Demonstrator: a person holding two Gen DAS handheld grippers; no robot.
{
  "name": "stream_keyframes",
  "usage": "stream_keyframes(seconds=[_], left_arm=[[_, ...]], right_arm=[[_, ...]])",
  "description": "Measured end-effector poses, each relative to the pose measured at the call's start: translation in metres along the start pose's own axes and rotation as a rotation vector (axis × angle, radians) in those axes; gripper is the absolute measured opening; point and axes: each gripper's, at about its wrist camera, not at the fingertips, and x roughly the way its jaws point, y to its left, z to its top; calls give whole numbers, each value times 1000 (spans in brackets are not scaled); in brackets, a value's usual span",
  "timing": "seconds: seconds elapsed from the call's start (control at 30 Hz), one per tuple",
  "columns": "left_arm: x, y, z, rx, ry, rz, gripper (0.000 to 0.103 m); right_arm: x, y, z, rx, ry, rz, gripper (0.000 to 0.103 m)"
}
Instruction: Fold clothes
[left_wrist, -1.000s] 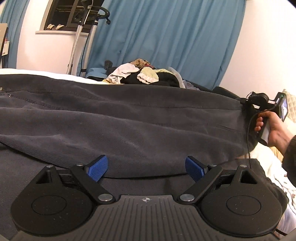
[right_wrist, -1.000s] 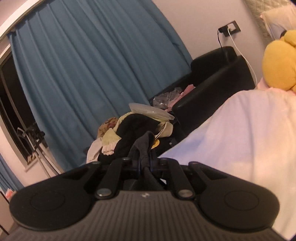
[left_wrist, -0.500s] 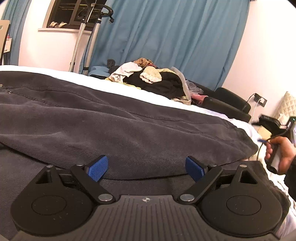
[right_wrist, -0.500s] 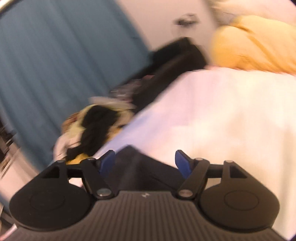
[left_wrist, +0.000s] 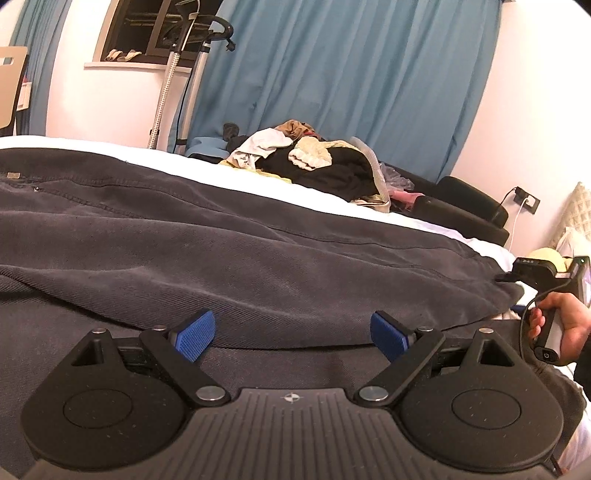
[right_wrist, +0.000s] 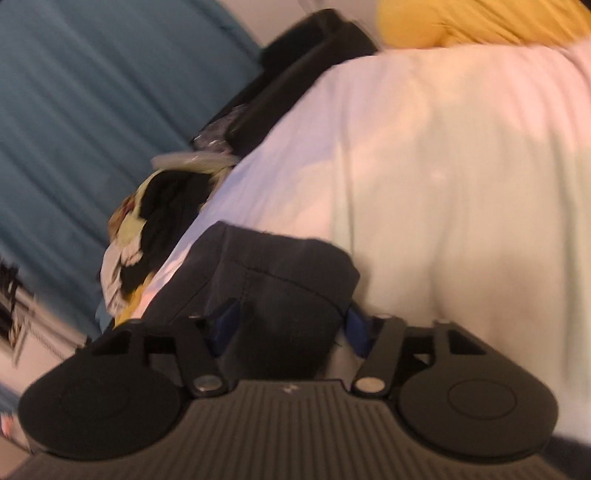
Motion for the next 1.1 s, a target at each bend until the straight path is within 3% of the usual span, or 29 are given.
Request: stream_keyframes(seconds=[0.03,0.07,0.1,0.3,0.47,0.53,0.67,0.73,0.87,1.0,1.1], left_arm=[[0,0,0,5,-2,1,93],[1,-1,0,11,-4,3,93],[0,-1,-1,8,-4,1,93],[-3,2,1,-15,-10,-9,93],[-8,6,3,-38,-19,-18,93],[-7,7,3,-44,-15,-21,93],[-6,8,2,-42,-11,-21,93],[-4,8,2,-36,-6,-20,93],[-2,7,1,-17,-5,-16,93],[-3,1,1,51,-19,-9,93],[-9,-3,1,79,-30,-10,93]], right_arm=[[-1,2,0,-17,-6,1,35],[-5,2,2,-29,-14,1,18],[-12,2,6,-36,-28,1,11],[-54,12,20,-78,-140,1,6],[-78,20,18,-122,-227,-19,6],[-70,12,12,-139,-181,-91,6],[-35,-32,-2,-49,14,-206,8],[-31,-40,-5,-65,29,-184,10],[-42,-27,-6,-176,4,-186,22],[-67,-14,-9,-270,-17,-187,34],[-94,-2,-11,-322,-20,-138,36]])
